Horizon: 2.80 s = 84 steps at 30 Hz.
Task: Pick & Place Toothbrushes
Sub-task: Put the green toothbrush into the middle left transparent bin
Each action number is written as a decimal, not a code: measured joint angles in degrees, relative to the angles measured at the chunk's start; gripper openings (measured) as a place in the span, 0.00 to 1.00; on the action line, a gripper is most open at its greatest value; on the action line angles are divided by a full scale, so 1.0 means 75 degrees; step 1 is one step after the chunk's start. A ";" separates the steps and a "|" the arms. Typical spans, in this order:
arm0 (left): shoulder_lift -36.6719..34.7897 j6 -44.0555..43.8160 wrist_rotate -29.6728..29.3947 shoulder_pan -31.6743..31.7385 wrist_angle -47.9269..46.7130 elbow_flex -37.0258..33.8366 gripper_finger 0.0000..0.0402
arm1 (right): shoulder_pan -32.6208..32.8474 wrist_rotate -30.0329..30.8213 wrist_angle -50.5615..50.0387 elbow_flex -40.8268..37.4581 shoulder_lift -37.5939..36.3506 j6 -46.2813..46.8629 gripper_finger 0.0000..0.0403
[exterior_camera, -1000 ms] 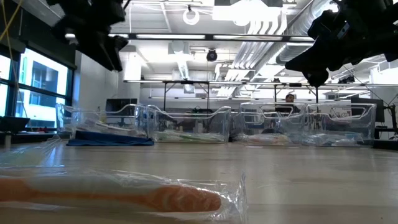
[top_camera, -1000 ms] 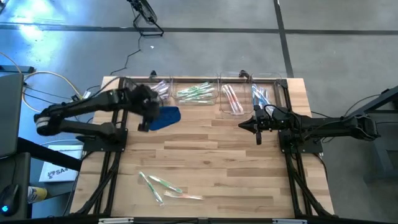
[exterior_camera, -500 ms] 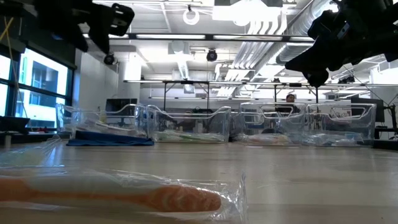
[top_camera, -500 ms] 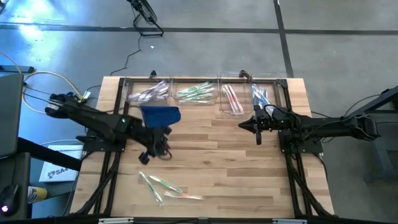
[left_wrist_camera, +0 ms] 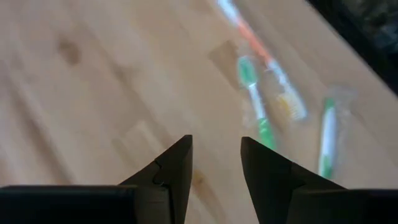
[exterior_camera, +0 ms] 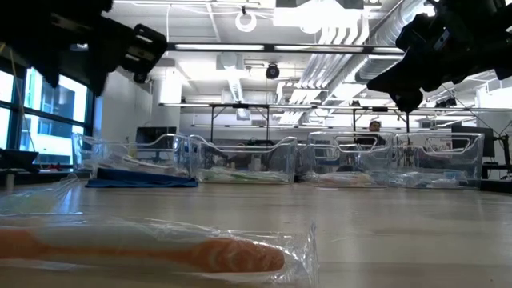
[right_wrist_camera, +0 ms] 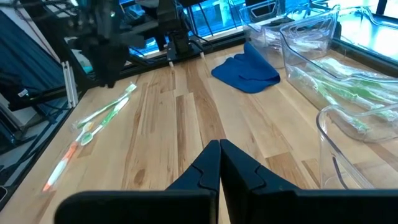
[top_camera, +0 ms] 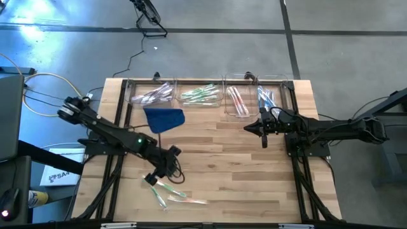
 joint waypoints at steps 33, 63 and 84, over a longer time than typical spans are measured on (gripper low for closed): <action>0.0811 -0.2006 -0.0340 -0.1568 -0.0097 -0.0065 0.33 | 0.0000 -0.0003 -0.0069 0.0000 -0.0001 0.0175 0.00; 0.2461 -0.2002 0.0018 -0.1563 0.0319 -0.0192 0.22 | 0.0002 -0.0003 -0.0071 0.0000 0.0001 0.0178 0.00; 0.1986 -0.1698 -0.0086 -0.1204 -0.0930 -0.0007 0.04 | 0.0000 -0.0003 -0.0071 0.0000 0.0002 0.0178 0.00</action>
